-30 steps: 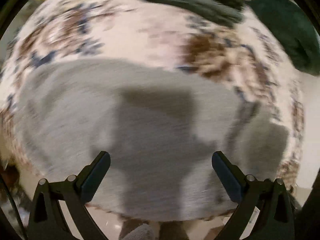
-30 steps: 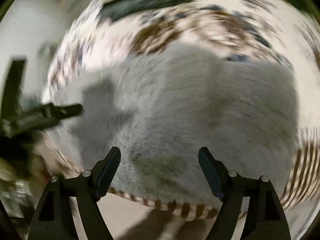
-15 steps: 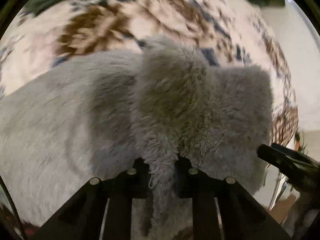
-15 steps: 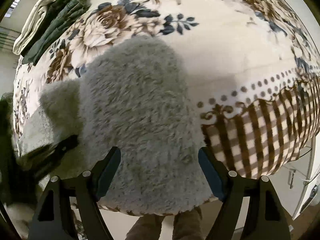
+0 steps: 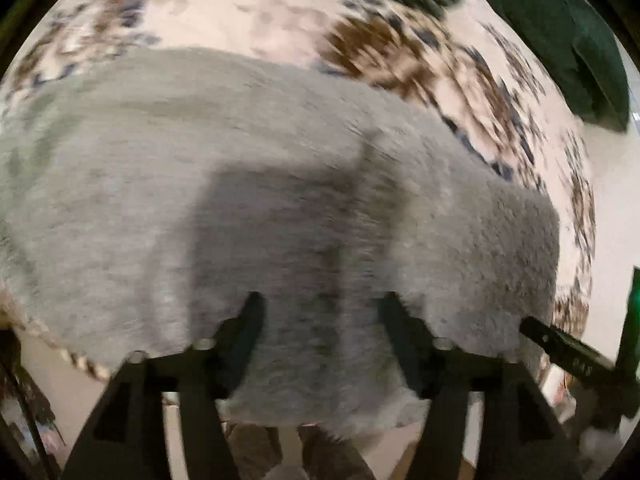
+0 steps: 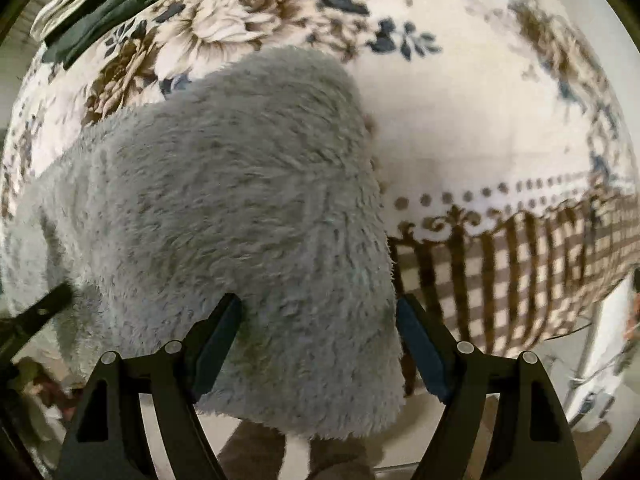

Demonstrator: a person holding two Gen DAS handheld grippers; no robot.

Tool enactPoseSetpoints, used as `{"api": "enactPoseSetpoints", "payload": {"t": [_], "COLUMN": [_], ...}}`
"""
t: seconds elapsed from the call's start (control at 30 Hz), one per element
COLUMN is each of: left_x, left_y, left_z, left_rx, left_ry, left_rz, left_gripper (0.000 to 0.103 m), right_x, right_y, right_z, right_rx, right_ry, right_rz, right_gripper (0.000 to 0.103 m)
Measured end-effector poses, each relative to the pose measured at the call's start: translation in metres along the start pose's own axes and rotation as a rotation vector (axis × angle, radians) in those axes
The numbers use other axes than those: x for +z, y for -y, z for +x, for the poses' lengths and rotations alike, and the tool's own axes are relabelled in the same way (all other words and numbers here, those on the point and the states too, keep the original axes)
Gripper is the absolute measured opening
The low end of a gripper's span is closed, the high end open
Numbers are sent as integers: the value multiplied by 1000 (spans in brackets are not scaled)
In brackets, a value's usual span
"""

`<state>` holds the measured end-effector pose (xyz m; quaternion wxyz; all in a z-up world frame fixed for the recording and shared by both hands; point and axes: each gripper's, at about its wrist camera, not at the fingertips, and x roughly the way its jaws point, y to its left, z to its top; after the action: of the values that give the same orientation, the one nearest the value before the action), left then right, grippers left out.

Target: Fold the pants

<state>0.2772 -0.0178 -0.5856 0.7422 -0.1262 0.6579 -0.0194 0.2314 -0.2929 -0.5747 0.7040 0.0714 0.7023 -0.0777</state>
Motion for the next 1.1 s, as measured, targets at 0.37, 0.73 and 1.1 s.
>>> {"api": "enactPoseSetpoints", "payload": {"t": [0.37,0.73,1.1], "left_x": [0,-46,-21], "left_y": [-120,-302,-319], "left_z": [-32,-5,3], "left_rx": [-82,-270,-272], "left_ry": [156,359,383], "left_rz": [-367,-1022,-1033], "left_gripper": [76,99,48], "right_x": [16,42,54], "right_y": [-63,-160,-212], "right_z": [7,27,38], "right_rx": [138,127,85], "right_ry": [-24,-5,10], "right_rz": [11,-63,-105], "right_gripper": [82,82,82]}}
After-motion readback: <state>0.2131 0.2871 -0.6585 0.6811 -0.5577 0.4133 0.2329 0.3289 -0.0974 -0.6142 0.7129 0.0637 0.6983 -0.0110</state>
